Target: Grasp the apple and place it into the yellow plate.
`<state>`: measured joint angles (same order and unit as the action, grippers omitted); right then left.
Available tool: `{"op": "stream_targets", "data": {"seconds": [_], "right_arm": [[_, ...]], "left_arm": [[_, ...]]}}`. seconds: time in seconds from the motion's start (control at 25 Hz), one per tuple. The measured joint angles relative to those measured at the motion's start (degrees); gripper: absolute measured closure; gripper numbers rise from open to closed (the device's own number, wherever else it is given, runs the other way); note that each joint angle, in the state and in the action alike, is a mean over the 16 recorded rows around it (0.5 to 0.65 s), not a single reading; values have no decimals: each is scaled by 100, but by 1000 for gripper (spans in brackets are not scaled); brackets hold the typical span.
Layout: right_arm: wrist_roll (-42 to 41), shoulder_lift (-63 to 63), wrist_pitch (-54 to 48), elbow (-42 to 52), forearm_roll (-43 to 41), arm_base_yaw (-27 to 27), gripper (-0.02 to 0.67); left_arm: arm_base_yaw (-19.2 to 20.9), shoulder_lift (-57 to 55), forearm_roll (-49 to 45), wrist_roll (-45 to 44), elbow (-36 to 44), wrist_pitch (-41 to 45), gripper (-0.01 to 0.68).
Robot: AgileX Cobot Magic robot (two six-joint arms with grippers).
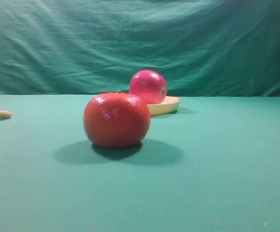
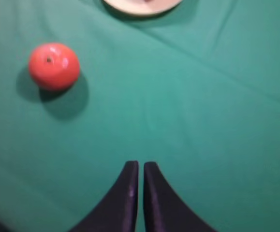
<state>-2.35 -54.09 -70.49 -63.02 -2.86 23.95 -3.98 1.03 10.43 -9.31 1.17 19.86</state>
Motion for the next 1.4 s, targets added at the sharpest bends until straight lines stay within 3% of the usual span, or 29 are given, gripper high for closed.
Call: {"op": "stream_targets", "data": {"seconds": [0.44,1.04,1.4], "right_arm": [[-10,1040,1493,826,-54,-173,649],[-11,3166,3782,3418,349,-1474,649],[-11,4346,4625,4898,496,-1834,649]], "left_arm": [[0,0,0,0,0,0,516],[0,0,0,0,0,0,516],[0,0,0,0,0,0,516]]}}
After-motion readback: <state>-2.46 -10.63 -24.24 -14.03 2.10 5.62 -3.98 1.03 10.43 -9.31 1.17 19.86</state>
